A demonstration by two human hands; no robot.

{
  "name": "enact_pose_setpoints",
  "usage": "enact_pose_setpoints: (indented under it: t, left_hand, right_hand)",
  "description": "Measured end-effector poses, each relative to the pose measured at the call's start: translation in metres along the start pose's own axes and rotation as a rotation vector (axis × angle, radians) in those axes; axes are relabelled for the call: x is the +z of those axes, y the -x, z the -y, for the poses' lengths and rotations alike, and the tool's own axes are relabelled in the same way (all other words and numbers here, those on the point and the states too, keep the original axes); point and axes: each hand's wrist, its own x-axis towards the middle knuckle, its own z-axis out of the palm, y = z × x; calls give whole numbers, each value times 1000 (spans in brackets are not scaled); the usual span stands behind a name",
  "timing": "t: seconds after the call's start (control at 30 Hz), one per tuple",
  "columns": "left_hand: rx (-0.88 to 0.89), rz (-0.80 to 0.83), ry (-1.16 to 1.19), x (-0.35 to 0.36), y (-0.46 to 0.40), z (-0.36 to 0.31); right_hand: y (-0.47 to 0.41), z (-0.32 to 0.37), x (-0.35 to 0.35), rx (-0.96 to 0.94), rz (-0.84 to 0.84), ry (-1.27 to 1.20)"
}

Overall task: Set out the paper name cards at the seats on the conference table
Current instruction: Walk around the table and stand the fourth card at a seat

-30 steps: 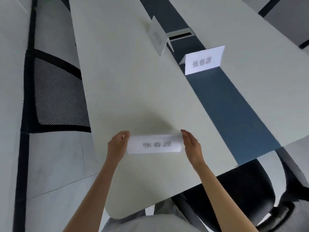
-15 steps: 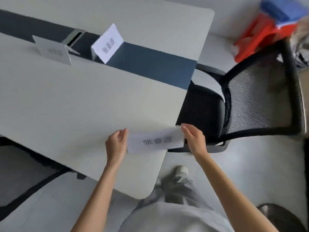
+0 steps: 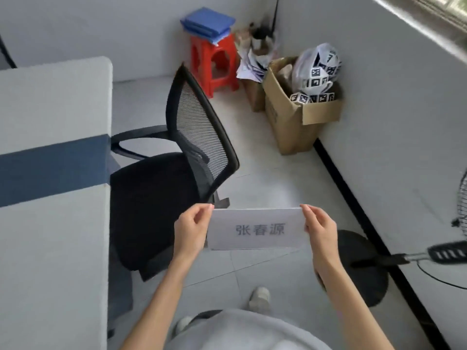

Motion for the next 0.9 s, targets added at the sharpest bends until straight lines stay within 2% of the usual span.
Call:
enact_pose_setpoints:
  t: [0.17, 0.37, 0.6, 0.9]
  left_hand:
    - [65, 64, -20, 93, -41, -66]
    - [117, 95, -29, 160, -127, -119]
    - [31, 85, 33, 200, -270, -167]
    - [-92, -160, 143, 198, -422, -212]
  right_hand:
    - [-76, 22, -67, 21, -97, -30]
    - [-186, 54, -81, 17, -169, -85]
    - [-332, 105, -38, 6, -151, -52]
    - [-497, 188, 61, -24, 28, 66]
